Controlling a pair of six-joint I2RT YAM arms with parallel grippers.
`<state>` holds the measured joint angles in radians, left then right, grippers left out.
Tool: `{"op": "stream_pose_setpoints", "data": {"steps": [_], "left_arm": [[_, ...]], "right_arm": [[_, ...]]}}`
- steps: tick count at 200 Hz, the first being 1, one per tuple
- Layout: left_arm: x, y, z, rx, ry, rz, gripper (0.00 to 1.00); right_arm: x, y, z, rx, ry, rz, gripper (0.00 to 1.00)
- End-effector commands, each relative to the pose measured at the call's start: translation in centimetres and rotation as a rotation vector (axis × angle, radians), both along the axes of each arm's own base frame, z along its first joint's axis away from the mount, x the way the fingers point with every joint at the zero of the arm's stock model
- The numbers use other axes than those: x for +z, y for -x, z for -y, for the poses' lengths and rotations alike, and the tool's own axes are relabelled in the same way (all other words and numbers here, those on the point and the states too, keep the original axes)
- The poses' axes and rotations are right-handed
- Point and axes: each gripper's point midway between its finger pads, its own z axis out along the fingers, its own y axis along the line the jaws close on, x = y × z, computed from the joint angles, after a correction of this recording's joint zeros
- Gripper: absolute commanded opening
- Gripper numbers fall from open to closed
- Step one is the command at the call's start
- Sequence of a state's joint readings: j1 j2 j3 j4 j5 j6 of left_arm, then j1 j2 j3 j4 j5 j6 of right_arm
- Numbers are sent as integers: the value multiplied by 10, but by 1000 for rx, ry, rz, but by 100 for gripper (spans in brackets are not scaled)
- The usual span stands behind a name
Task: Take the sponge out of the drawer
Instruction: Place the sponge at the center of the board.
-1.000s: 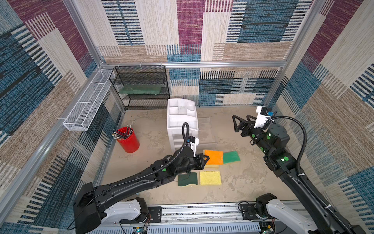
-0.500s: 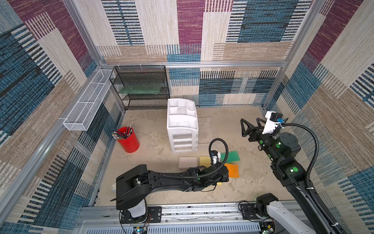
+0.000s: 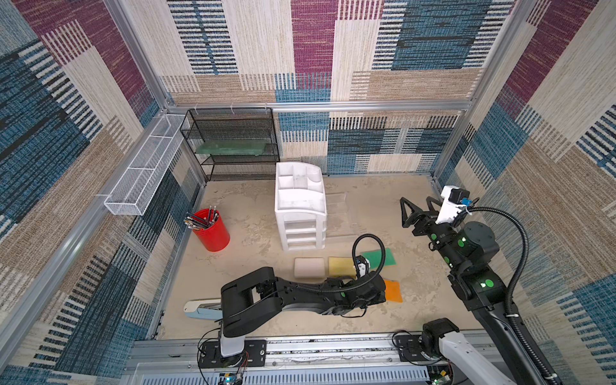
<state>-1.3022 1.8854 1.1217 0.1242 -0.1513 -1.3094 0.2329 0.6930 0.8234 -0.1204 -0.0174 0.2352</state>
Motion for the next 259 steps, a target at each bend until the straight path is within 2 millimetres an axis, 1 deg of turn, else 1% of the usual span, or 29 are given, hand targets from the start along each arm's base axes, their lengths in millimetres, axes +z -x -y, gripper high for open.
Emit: {"op": "stream_pose_setpoints", "data": {"steps": [1,33,64,92,102,132,147,224,259], "left_arm": [[-10,3,-5,0,-68,-34,0],[-14,2,-6,-6,-121,-37,0],[-19,2,-11,-2,-169,-47,5],[-20,2,-13,-7,-200,-51,17],[-21,1,-13,-9,-210,-55,24],[-22,0,-13,-8,-219,-60,33],[-23,-1,-15,-3,-226,-60,35],[-21,-3,-23,18,-249,-50,35],[-10,-7,-28,36,-250,-11,35]], "right_arm": [[3,1,2,-4,-7,11,95],[3,2,4,-11,-9,15,95],[3,2,5,-15,-10,17,95],[3,3,6,-19,-10,19,95],[3,3,6,-20,-11,20,95],[4,4,8,-28,-13,25,95],[4,4,8,-30,-13,26,95],[2,2,10,-39,-11,22,95],[1,1,11,-42,-8,16,95]]}}
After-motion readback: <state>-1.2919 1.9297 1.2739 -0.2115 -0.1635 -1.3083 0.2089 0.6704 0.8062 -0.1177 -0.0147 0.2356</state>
